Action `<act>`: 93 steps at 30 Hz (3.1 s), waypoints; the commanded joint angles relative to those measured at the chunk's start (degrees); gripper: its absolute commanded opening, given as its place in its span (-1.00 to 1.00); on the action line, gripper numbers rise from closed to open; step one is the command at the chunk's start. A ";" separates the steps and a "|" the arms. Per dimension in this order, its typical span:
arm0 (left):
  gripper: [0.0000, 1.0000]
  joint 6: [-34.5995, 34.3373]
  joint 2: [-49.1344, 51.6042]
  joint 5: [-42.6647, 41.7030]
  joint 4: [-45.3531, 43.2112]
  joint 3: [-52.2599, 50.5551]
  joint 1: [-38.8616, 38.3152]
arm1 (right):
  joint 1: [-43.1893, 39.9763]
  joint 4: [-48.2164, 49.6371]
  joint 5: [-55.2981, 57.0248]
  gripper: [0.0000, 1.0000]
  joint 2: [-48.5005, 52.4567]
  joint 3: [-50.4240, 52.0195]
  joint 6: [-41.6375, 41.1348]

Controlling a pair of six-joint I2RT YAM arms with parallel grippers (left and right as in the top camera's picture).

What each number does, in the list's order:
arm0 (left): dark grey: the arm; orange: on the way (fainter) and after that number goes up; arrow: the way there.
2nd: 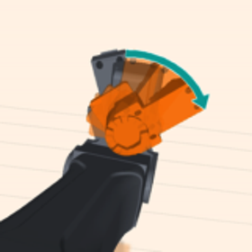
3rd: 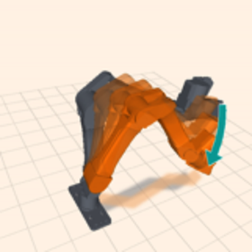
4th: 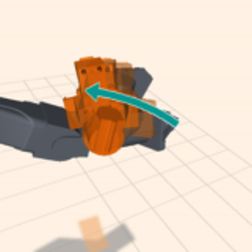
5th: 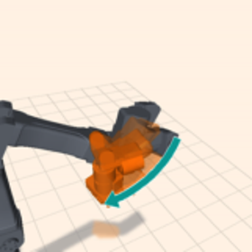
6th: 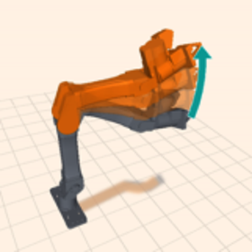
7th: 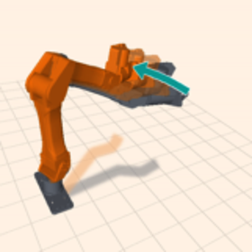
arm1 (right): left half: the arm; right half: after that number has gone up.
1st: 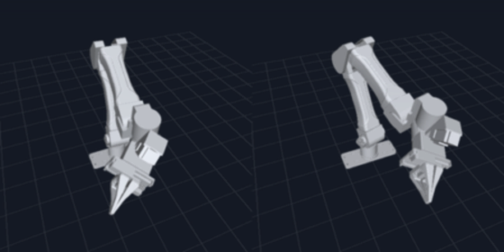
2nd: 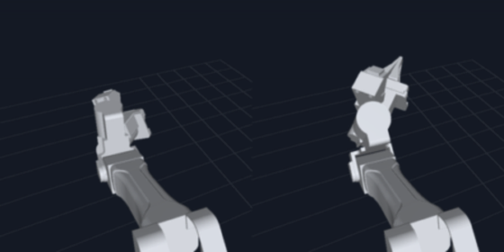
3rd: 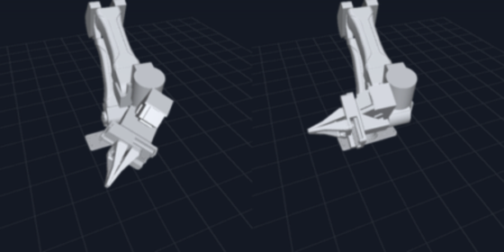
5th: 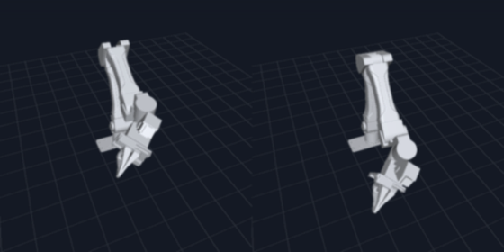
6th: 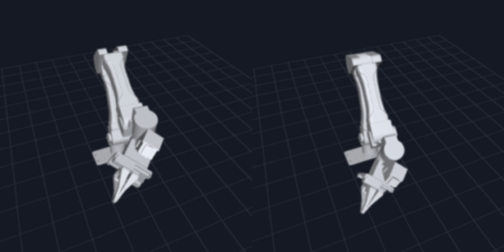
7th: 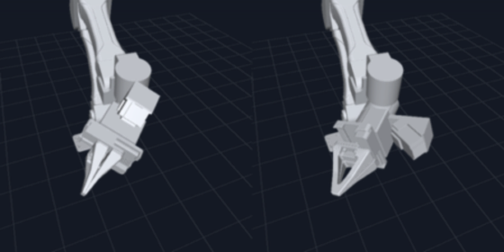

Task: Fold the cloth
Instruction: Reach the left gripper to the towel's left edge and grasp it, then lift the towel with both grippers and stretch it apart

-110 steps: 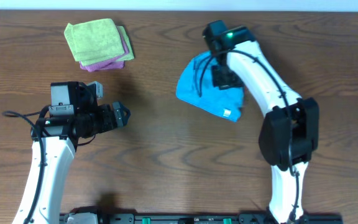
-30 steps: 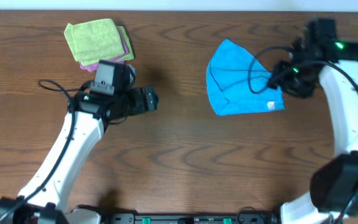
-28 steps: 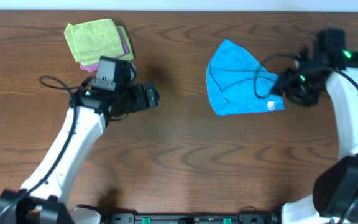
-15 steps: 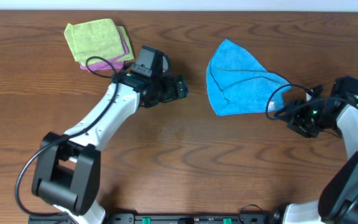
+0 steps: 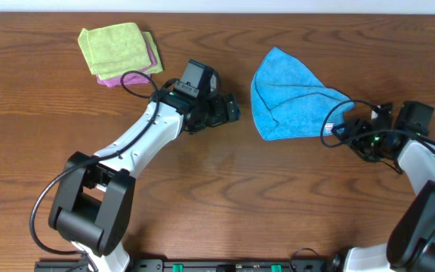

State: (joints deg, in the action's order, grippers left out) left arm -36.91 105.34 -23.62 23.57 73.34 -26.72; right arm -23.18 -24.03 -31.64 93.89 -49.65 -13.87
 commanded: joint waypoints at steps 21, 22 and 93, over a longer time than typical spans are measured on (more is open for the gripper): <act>0.91 -16.50 12.90 -10.58 -22.62 1.44 -1.55 | 3.45 14.32 -4.52 -0.10 11.67 0.74 -7.80; 0.90 -17.29 13.55 -10.88 -24.00 1.44 -1.75 | 3.50 14.47 -4.31 -0.12 11.67 0.74 -7.80; -0.88 0.07 16.55 -8.79 -8.55 1.44 0.46 | 7.06 1.01 -6.45 -0.98 11.63 0.74 -1.29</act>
State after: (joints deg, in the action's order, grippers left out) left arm -43.24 123.07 -35.33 11.88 76.29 -27.38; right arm -17.37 -21.96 -38.22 104.64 -49.23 -17.08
